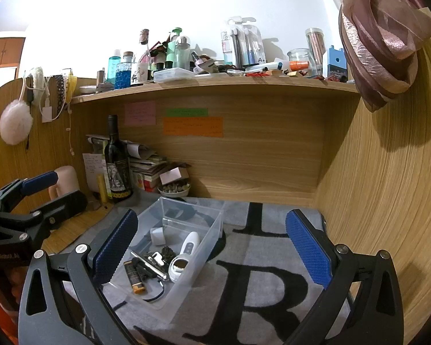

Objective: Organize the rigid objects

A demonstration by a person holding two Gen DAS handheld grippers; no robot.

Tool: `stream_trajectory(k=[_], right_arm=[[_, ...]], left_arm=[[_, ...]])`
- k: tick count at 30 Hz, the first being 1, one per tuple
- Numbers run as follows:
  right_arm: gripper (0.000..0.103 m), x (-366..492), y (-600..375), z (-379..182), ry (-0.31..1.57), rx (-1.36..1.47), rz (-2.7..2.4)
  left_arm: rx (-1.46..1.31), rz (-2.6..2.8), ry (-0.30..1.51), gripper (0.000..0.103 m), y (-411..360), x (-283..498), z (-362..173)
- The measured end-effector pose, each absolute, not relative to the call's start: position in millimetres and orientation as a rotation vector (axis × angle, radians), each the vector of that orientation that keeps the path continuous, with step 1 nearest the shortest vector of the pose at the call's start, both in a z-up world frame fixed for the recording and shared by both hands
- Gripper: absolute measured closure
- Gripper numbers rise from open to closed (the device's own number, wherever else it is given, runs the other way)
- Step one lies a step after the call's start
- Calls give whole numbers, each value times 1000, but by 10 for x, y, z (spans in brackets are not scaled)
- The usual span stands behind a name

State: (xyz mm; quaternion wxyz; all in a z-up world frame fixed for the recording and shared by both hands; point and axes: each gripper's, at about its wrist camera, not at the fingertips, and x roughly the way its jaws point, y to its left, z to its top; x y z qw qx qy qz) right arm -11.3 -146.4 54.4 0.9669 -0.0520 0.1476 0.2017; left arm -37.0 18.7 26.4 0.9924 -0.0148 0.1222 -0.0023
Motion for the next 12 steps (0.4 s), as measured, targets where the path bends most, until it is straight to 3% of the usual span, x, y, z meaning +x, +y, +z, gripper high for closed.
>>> stream_trajectory(k=[12], right_arm=[[0,-68,-1424,519,307,-113,410]], left_arm=[[-30,-13,244,0,180,-349,259]])
